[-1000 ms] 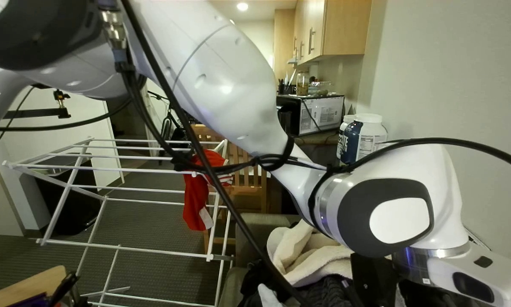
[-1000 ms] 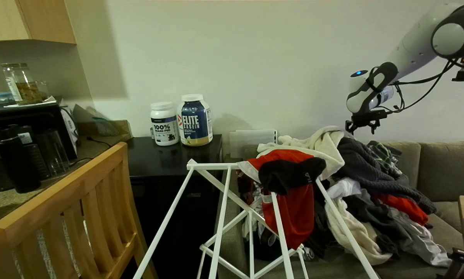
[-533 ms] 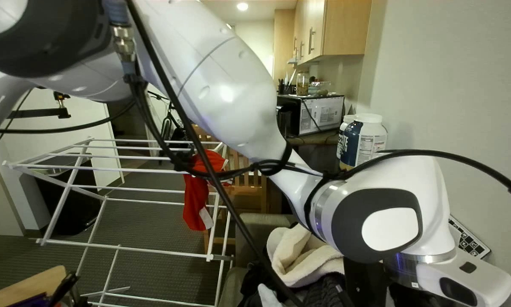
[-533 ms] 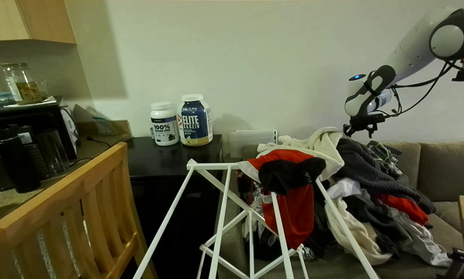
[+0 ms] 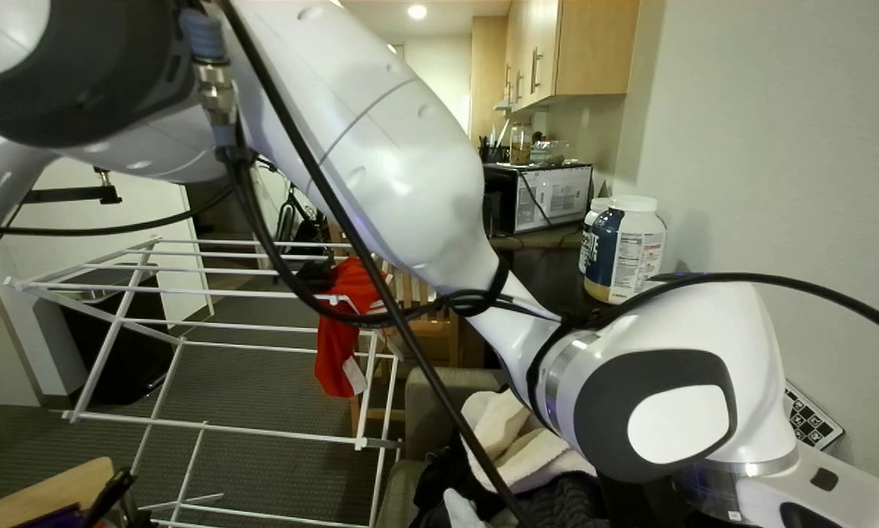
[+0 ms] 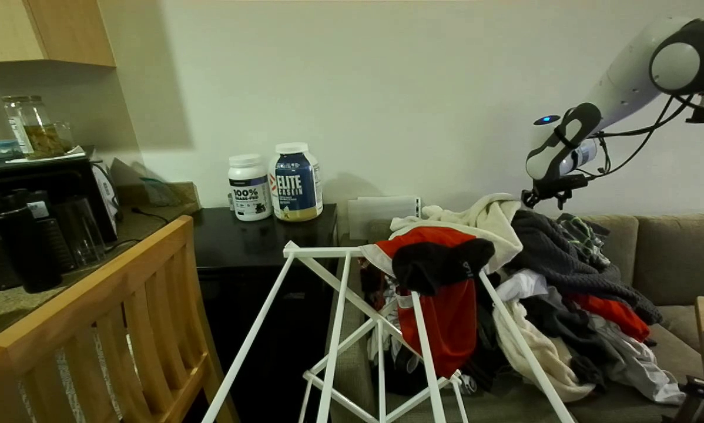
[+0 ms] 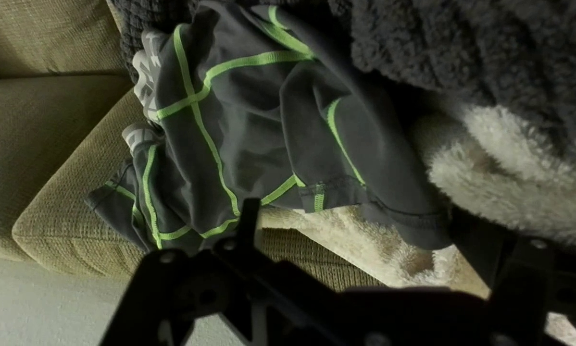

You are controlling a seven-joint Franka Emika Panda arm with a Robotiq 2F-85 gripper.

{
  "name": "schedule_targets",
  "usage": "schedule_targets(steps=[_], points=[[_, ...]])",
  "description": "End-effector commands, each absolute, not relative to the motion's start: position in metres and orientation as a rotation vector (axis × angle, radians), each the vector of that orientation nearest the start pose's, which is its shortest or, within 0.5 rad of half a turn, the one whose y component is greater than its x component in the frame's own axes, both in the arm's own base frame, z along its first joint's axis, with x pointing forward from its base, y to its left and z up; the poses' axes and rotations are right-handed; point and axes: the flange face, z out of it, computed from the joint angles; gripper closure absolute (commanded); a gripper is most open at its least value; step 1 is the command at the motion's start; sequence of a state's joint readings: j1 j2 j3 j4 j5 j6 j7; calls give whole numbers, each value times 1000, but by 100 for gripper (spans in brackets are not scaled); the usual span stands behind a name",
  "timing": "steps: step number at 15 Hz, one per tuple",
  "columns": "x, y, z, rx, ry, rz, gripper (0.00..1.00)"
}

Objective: Pick up the cycling shorts and put them on the white stand

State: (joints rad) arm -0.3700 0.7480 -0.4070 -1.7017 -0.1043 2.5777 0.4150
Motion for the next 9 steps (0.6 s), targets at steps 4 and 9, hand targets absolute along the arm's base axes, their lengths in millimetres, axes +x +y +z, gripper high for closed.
schedule_targets(steps=[4,9], points=[[512,-482,185,-3098,1572,-238,6],[514,-481,181,-3085,1580,-249,53]])
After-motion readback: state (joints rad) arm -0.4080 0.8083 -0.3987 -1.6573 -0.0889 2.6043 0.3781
